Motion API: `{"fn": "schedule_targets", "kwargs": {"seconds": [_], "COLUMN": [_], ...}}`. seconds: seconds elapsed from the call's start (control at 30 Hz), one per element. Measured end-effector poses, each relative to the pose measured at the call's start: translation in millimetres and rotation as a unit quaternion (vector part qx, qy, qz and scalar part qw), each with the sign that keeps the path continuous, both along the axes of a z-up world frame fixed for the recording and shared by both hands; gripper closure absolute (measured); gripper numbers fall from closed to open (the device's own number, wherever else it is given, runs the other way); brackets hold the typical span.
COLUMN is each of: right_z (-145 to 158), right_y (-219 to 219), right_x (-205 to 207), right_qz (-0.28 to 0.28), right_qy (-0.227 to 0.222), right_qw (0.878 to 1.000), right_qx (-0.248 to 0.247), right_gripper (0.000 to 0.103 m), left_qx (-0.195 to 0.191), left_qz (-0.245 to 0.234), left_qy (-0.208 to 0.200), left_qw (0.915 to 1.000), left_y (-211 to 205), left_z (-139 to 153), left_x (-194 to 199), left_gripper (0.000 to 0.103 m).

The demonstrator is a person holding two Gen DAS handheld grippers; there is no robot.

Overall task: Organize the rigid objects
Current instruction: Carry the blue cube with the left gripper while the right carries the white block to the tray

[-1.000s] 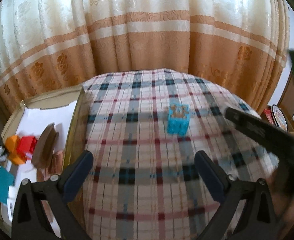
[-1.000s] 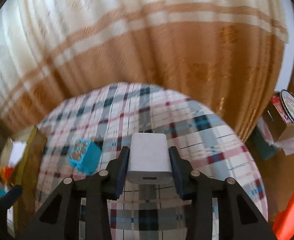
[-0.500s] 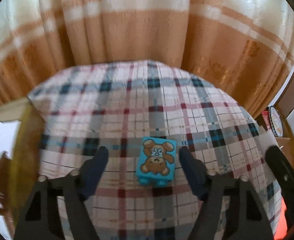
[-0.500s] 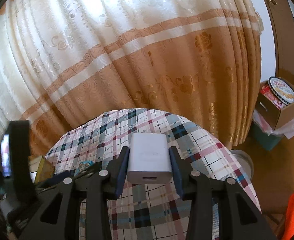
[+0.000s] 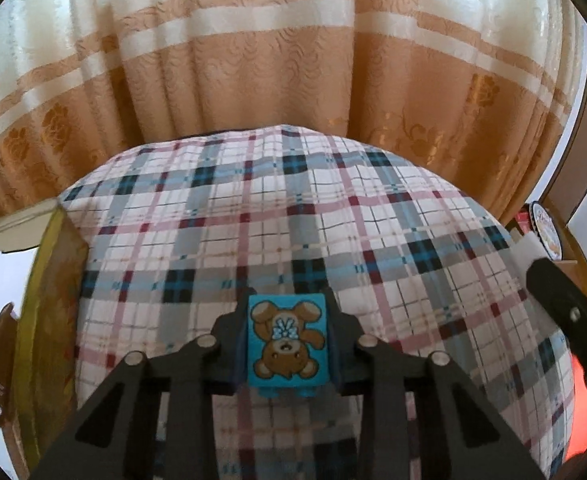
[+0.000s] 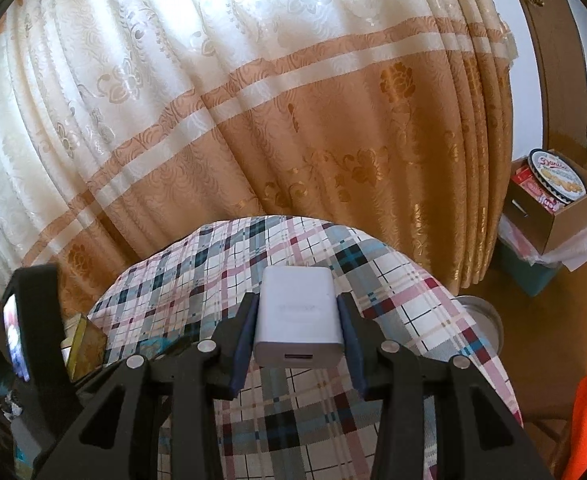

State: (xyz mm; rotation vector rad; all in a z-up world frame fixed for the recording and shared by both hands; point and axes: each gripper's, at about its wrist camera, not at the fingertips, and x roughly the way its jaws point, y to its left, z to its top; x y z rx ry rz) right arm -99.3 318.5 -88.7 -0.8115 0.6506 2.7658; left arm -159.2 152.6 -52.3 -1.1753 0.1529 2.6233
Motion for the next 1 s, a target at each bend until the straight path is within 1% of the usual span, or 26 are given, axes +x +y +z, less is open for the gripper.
{"fn": "schedule_targets", "kwargs": {"seconds": [0.2, 0.43, 0.57, 0.7, 1.0], "right_z": [6, 13, 19, 22, 22], "right_y": [-9, -19, -25, -28, -33], "right_x": [10, 24, 34, 42, 53], "right_qz": [-0.019, -0.031, -0.038, -0.039, -0.038], "right_qy": [0.008, 0.019, 0.032, 0.041, 0.044], "right_qw": [1.000, 0.998, 0.997, 0.996, 0.996], "right_qx": [0.023, 0.045, 0.066, 0.076, 0.074], "right_gripper": [0.060, 0.060, 0.060, 0.060, 0.060], "left_qx": [0.010, 0.016, 0.027, 0.034, 0.052], "left_qz": [0.004, -0.001, -0.002, -0.004, -0.009], "left_qy": [0.026, 0.070, 0.078, 0.088, 0.092], "left_qw": [0.9996, 0.9974, 0.9966, 0.9955, 0.9944], "left_y": [-17, -29, -36, -40, -50], "left_z": [7, 18, 20, 22, 24], "left_x": [25, 53, 63, 74, 89], "left_gripper": [0.072, 0.072, 0.072, 0.072, 0.072]}}
